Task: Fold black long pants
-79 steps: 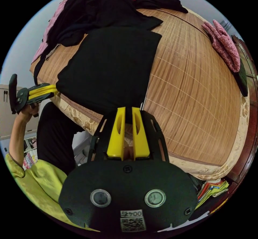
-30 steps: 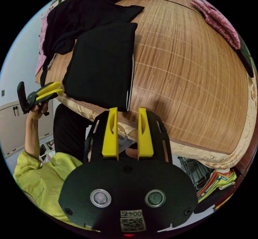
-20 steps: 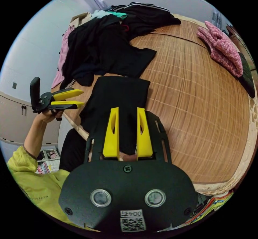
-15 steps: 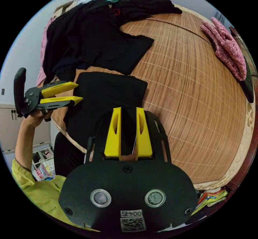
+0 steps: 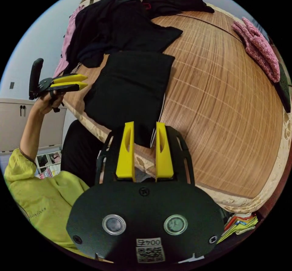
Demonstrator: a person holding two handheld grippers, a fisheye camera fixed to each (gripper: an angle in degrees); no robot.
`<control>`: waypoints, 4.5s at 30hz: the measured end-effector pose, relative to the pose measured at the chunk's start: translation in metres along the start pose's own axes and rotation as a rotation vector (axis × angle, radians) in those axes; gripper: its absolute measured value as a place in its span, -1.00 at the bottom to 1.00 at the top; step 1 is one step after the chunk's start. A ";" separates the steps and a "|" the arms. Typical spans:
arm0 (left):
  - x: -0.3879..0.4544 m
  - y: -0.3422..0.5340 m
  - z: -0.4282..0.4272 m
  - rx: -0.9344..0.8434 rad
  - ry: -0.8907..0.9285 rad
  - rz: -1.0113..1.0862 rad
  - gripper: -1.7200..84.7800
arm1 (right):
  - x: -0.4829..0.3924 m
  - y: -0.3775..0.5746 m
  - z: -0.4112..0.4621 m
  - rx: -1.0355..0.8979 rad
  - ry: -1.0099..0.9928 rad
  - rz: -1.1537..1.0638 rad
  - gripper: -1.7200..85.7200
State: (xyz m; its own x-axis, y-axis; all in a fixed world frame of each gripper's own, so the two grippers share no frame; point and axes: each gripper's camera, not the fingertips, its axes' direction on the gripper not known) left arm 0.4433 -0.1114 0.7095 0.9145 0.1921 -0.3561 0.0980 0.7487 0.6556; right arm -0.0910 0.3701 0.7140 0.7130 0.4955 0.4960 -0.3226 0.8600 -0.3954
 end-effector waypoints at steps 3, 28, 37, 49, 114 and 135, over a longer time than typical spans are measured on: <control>0.007 0.026 0.008 -0.050 -0.025 -0.030 -0.73 | 0.008 0.019 0.010 -0.045 -0.008 0.055 -0.77; 0.124 0.137 -0.032 0.132 -0.100 -0.112 -0.44 | 0.078 0.185 -0.012 0.371 -0.254 0.222 -0.70; 0.190 0.161 -0.038 0.110 -0.111 -0.056 -0.45 | 0.092 0.202 -0.001 0.336 -0.281 0.217 -0.59; 0.321 0.161 -0.029 0.202 -0.087 0.222 -0.44 | 0.152 0.215 0.031 0.341 -0.600 0.479 -0.71; 0.301 0.386 0.277 0.380 1.055 -0.594 -0.59 | 0.121 0.049 0.033 0.181 -0.534 0.420 -0.85; 0.310 0.359 0.346 0.338 1.090 -0.677 -0.83 | 0.172 0.170 0.046 0.336 -0.762 0.636 -0.81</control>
State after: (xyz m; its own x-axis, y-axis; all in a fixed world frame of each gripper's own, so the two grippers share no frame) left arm 0.8981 -0.0021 1.0650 -0.1187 0.3724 -0.9204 0.6443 0.7343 0.2140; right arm -0.0516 0.6073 0.7680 -0.1921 0.7137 0.6736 -0.7403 0.3452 -0.5769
